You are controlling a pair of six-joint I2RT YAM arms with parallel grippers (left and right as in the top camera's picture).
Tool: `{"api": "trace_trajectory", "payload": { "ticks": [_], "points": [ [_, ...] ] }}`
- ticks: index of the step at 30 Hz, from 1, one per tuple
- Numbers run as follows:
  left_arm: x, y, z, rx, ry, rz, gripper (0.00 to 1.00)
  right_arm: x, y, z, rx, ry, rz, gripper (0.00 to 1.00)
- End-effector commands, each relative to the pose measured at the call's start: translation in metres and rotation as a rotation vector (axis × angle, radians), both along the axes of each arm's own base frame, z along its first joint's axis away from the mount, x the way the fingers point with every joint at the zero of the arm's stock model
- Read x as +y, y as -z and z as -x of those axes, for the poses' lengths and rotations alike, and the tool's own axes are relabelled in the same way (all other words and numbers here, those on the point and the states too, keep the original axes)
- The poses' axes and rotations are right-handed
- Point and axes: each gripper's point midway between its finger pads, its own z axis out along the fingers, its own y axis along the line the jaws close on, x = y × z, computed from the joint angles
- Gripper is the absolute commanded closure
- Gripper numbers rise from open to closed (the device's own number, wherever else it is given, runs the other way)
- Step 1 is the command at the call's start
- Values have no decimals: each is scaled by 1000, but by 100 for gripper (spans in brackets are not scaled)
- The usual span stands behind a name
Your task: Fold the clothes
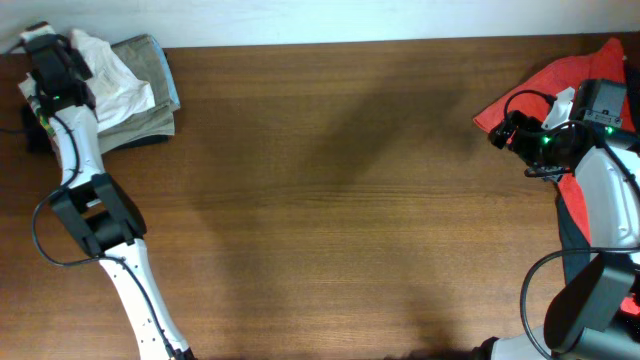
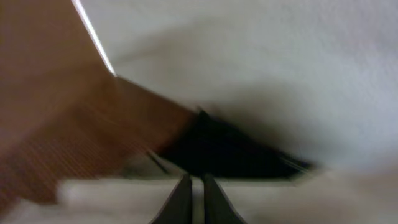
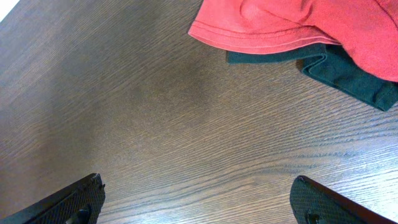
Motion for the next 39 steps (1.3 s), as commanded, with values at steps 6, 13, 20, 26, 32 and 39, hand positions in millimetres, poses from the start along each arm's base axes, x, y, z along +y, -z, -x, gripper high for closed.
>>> {"api": "trace_trajectory", "payload": {
  "ticks": [6, 13, 20, 26, 32, 39],
  "points": [
    [2, -172, 10, -243, 110, -119, 78, -2, -11, -4, -28, 1, 17, 1],
    [-105, -238, 35, -194, 592, 88, 1, -2, -11, -4, -28, 1, 17, 1],
    [-178, -282, 114, -84, 803, 334, 1, -2, -11, -4, -27, 1, 17, 1],
    [-212, -317, 192, 12, 783, 443, 1, -2, -11, -4, -28, 1, 17, 1],
    [-248, -333, 262, 112, 810, 455, 1, -2, -11, -4, -28, 1, 17, 1],
    [-274, -344, 313, 160, 808, 499, 1, -2, -11, -4, -28, 1, 17, 2]
  ]
}}
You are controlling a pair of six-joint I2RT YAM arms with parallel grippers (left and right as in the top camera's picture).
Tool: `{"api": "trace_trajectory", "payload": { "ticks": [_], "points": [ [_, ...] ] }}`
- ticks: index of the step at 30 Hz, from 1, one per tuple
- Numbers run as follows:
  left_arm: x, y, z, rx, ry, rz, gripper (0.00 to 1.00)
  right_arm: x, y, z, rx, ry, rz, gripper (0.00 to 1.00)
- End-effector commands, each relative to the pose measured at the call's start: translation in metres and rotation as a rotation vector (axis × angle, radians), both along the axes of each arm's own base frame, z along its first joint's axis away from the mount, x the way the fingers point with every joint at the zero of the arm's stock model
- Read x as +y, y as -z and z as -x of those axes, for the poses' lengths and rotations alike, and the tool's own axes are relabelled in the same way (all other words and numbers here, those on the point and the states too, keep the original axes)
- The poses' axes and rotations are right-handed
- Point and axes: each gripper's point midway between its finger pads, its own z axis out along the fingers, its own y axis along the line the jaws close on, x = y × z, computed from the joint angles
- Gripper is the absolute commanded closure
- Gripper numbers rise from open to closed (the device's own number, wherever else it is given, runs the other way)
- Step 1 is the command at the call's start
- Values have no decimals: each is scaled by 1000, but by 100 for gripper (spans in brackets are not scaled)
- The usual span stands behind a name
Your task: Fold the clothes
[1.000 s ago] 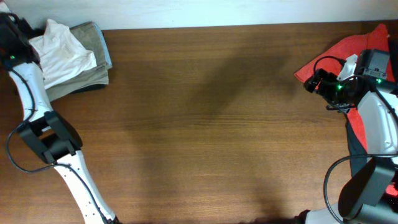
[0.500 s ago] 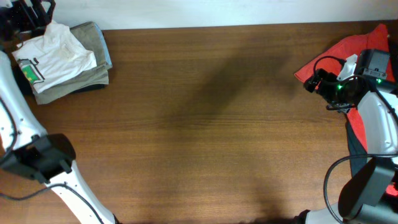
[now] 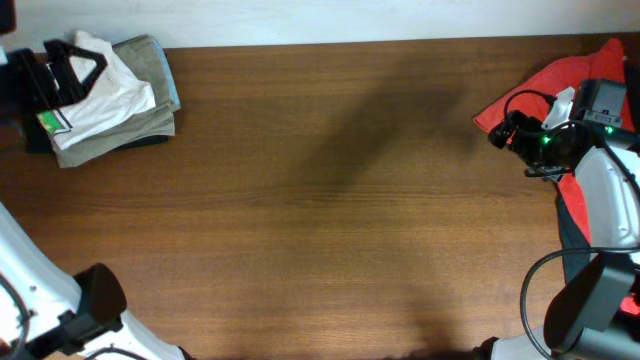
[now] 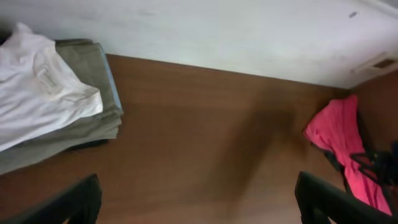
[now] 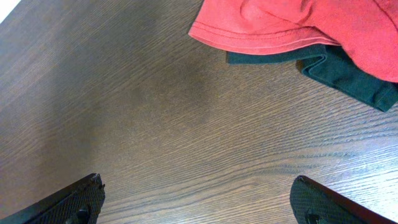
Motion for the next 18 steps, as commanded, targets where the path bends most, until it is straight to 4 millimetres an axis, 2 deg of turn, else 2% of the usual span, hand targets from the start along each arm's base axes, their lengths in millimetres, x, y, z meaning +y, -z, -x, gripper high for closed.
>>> {"api": "trace_trajectory", "payload": {
  "ticks": [1, 3, 5, 10, 18],
  "points": [
    [-13, -24, 22, -71, 25, -36, 1, -2, -11, -4, -26, 1, 16, 2],
    [-21, -41, 39, -118, 25, -61, 1, -2, -11, -4, -27, 1, 17, 1],
    [-39, -59, 65, -169, 39, -85, 1, -2, -11, -4, -26, 1, 16, 1],
    [-71, -92, 118, -285, 59, -145, 1, -2, -11, -4, -26, 1, 16, 1],
    [-103, -125, 192, -456, 48, -238, 1, -2, -11, -4, -27, 1, 17, 1]
  ]
}}
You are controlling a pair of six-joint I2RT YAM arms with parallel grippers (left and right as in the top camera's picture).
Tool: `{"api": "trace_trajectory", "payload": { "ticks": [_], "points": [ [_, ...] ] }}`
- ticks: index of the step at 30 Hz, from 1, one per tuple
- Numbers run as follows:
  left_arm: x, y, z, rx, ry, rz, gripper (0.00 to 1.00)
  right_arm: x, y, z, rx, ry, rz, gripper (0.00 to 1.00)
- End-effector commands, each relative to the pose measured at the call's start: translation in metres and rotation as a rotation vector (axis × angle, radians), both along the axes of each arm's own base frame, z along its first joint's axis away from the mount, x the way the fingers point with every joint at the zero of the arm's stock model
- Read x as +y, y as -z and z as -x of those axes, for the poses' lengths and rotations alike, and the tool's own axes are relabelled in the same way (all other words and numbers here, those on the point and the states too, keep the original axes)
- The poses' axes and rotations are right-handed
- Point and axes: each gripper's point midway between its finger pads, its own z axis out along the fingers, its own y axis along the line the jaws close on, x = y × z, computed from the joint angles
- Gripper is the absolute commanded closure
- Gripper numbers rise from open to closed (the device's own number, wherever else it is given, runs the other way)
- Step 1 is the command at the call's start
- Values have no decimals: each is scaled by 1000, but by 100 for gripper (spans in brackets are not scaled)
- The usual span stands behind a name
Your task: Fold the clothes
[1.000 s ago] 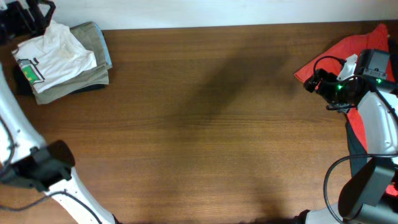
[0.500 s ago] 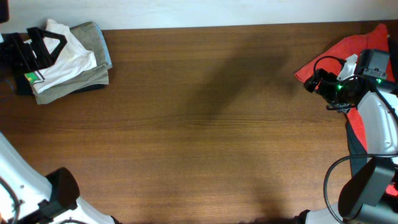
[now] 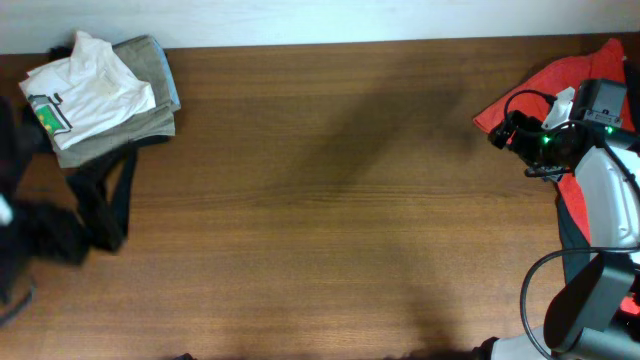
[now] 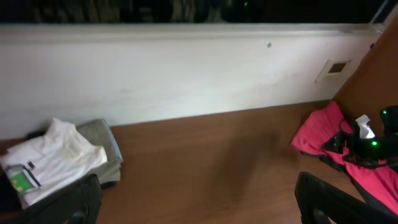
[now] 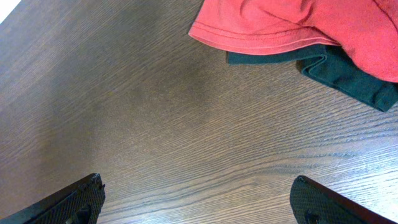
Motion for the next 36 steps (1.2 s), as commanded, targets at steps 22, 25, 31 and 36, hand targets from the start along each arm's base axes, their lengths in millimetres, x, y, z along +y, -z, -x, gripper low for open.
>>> {"api": "trace_trajectory", "payload": {
  "ticks": [22, 25, 31, 36],
  "points": [
    [-29, 202, 19, 34, 112, -65, 1, -2, -11, -4, -27, 1, 17, 1],
    [-19, 234, 12, -9, 59, -108, 1, -2, -11, -4, -27, 1, 17, 1],
    [-14, 278, -6, -174, 15, -168, 0, -2, -11, -4, -27, 1, 17, 1],
    [-19, 301, -24, -389, 21, -185, 1, -2, -11, -4, -27, 1, 17, 1]
  ]
}}
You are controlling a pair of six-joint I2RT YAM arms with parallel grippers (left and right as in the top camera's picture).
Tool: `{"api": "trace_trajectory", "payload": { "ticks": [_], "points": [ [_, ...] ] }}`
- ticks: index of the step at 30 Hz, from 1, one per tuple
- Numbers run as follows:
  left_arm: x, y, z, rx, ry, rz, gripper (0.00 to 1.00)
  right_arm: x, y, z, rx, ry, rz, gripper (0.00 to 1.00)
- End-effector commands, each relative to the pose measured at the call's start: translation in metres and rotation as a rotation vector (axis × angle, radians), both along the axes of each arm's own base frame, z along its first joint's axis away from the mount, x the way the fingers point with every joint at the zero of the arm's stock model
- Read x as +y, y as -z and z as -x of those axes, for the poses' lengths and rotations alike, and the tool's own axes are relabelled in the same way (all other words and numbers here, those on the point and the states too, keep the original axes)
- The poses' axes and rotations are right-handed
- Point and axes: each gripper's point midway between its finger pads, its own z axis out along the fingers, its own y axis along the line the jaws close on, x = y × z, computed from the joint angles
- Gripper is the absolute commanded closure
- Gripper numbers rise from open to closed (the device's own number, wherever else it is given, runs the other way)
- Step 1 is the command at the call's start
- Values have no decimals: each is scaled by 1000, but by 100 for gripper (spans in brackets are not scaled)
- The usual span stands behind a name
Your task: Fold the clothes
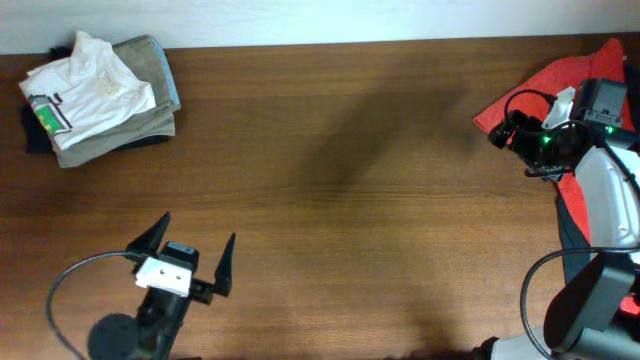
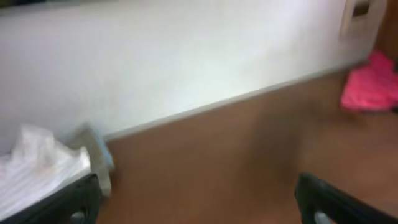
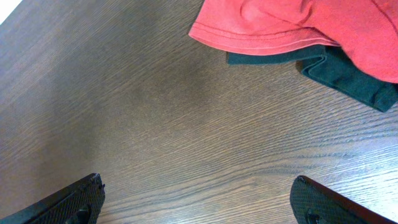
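A folded pile sits at the back left corner: a white shirt point(image 1: 92, 92) on top of an olive garment point(image 1: 155, 118). In the blurred left wrist view the white shirt point(image 2: 34, 171) shows at the left. A red garment point(image 1: 553, 82) lies crumpled at the back right, over a dark green one point(image 3: 348, 76); the red garment point(image 3: 298, 22) fills the top of the right wrist view. My left gripper point(image 1: 190, 255) hangs open and empty over the front left of the table. My right gripper point(image 1: 500, 133) is open and empty beside the red garment's left edge.
The brown wooden table point(image 1: 350, 200) runs the full width, with a white wall point(image 2: 186, 56) behind its far edge. A dark item point(image 1: 32, 132) pokes out under the pile's left side. A cable point(image 1: 70, 290) loops by the left arm's base.
My left arm was a blur at the table's left edge; now it stands at the front left, open, facing the far wall. The right arm and the clothes have not moved.
My left gripper was down at the white shirt on the back left pile, its fingers close together. Then it was open and off the pile, with the shirt lying on top. It then stood at the left edge, and now at the front left. The right gripper stayed open by the red garment.
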Motion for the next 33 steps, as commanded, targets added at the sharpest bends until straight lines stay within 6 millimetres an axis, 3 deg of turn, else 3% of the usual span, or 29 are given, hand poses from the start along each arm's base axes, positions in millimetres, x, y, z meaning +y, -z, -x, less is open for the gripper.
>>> {"api": "trace_trajectory", "payload": {
  "ticks": [1, 5, 9, 14, 33],
  "points": [
    [2, 27, -10, -104, -20, -13, 1, -2, -10, -3, -26, 1, 16, 1],
    [7, 51, -16, -159, -44, 8, 1, -2, -10, -3, -26, 1, 16, 2],
    [34, 76, -24, -66, -202, 165, 1, -2, -10, -3, -26, 1, 16, 1],
    [52, 107, -24, 53, -321, 152, 1, -2, -10, -3, -26, 1, 16, 1],
    [53, 107, -25, 50, -322, 152, 1, -2, -10, -3, -26, 1, 16, 1]
  ]
}}
